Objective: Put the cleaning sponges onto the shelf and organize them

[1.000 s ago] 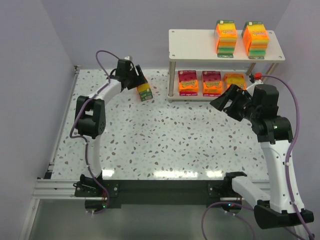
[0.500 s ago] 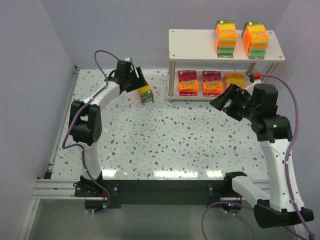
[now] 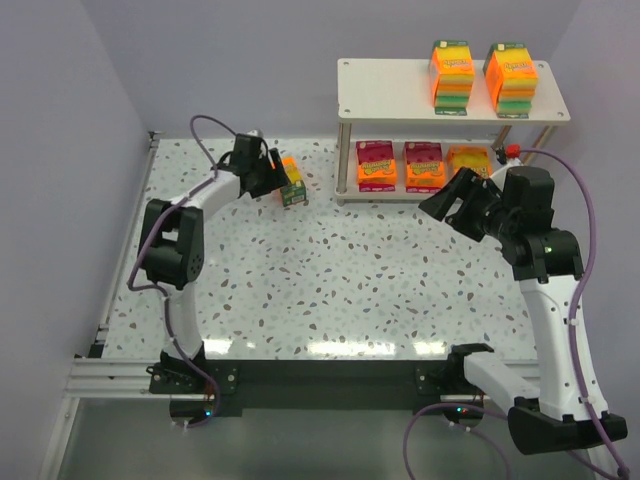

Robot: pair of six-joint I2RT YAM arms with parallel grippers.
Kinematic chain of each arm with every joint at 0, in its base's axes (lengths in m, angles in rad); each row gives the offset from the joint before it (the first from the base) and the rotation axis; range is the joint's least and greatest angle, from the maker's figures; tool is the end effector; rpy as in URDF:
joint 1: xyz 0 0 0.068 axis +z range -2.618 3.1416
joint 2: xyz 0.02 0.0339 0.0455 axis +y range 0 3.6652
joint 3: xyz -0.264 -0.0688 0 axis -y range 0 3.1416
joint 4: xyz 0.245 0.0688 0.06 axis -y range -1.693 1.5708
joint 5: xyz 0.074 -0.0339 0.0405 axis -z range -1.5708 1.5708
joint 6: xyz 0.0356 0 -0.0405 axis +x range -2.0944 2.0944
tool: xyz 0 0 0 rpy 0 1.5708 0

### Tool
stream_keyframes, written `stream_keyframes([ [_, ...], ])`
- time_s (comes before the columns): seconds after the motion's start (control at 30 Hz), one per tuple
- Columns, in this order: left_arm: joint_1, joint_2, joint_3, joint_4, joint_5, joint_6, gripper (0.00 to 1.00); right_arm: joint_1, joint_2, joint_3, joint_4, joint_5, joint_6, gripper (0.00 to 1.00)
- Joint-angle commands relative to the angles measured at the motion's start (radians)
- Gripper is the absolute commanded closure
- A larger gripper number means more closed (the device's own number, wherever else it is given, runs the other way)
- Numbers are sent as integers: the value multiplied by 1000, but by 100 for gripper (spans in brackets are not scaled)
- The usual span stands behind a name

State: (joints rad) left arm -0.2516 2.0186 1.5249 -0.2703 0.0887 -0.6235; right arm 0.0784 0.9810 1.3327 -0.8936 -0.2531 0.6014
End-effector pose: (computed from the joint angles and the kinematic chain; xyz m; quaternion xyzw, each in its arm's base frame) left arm 0.4423 -0.1170 0.2125 -0.1528 0.9062 -0.2031 0.3379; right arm 0.1742 0.0226 0.4177 0.1633 0.8503 0.2663 0.4236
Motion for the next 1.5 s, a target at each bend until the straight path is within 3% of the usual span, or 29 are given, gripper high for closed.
stream_keyframes([
  [0.0,9,40,17,65,-7,-22,30,4,-13,-1,21,-9,-20,23],
  [0.27,12,111,69,72,-18,22,39,4,-15,2,19,-15,-22,27],
  [0.37,12,106,57,77,-17,50,62,6,-16,-4,22,-15,-25,30],
  [0.53,18,85,29,66,-18,103,82,6,-15,-6,31,-29,-22,34],
  [0.8,20,-24,-15,-89,158,324,85,4,-19,-24,35,-38,-20,36],
  [1.1,-5,-401,-382,-230,402,559,77,26,61,-73,-31,-198,-141,34],
  [1.23,-86,-553,-511,-202,505,614,75,92,96,-107,-99,-201,-230,31],
  [1.47,-274,-544,-506,-264,592,705,71,188,94,-229,-113,-172,-316,30],
])
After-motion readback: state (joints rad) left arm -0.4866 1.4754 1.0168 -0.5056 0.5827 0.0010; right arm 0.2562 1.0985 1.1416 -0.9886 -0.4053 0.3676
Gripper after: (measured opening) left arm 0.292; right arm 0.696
